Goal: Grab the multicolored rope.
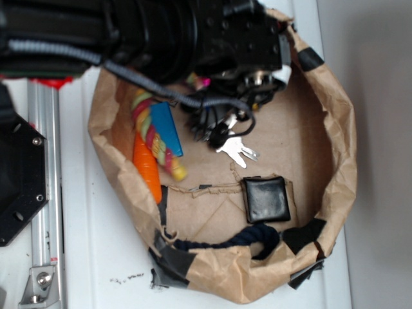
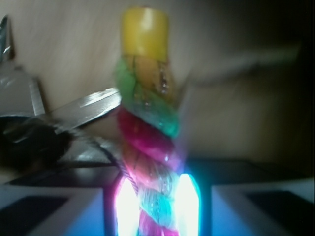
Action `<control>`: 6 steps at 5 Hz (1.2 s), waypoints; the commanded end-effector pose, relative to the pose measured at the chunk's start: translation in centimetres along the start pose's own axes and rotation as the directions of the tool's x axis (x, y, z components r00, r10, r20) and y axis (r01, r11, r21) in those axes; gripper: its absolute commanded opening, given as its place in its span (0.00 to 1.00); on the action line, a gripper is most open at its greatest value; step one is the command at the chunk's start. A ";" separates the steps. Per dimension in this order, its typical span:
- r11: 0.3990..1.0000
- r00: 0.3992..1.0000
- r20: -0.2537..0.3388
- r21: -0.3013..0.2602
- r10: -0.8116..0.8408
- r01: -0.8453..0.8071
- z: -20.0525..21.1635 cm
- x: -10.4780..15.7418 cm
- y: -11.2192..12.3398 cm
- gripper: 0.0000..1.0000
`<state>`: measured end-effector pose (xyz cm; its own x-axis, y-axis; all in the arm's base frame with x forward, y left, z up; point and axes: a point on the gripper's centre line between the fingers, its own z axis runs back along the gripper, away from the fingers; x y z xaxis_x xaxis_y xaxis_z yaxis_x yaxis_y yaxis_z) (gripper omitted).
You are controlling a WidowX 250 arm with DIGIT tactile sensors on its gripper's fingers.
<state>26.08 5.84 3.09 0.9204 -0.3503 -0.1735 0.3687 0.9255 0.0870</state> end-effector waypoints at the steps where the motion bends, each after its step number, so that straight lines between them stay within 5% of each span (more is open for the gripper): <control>1: 0.987 0.984 0.106 -0.093 0.141 -0.131 10.2 0.9 -3.4 0.00; 4: 0.968 0.972 0.072 -0.126 0.225 -0.215 9.8 1.4 -4.0 0.00; 6: 0.968 0.958 0.156 -0.114 0.241 -0.225 9.7 0.7 -4.0 0.00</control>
